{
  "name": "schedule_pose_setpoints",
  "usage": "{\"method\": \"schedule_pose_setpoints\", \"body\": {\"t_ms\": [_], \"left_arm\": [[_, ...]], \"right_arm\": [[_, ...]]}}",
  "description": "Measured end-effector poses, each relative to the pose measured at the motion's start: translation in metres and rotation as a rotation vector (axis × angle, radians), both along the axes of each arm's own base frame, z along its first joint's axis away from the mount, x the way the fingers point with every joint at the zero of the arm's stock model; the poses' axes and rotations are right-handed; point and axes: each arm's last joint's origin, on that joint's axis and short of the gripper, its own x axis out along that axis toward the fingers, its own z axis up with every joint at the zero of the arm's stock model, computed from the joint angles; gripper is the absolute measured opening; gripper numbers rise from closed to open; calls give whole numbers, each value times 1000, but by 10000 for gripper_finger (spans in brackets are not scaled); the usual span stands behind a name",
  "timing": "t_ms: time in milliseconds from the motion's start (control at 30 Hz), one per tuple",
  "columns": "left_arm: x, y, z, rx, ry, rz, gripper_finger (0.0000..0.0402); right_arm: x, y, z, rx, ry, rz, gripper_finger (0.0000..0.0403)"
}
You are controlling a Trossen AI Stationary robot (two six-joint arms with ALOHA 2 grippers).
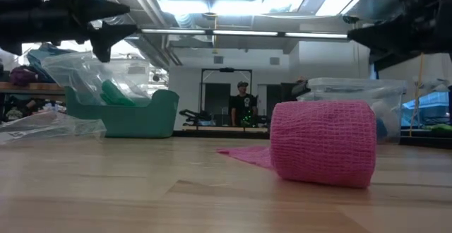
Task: Roll bandage
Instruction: Return to Home Position
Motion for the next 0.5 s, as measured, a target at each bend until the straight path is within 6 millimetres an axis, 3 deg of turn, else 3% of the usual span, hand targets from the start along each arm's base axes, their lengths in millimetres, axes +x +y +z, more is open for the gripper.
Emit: {"method": "schedule_pose_setpoints", "body": {"t_ms": [300,500], "left_arm": [[2,-2,-7,96,78,66,205],[3,1,-19,62,207,133,205]], "right_arm": [[1,0,-10,-9,98,-1,51],[0,-1,-16,-86,168,-46,51]]}}
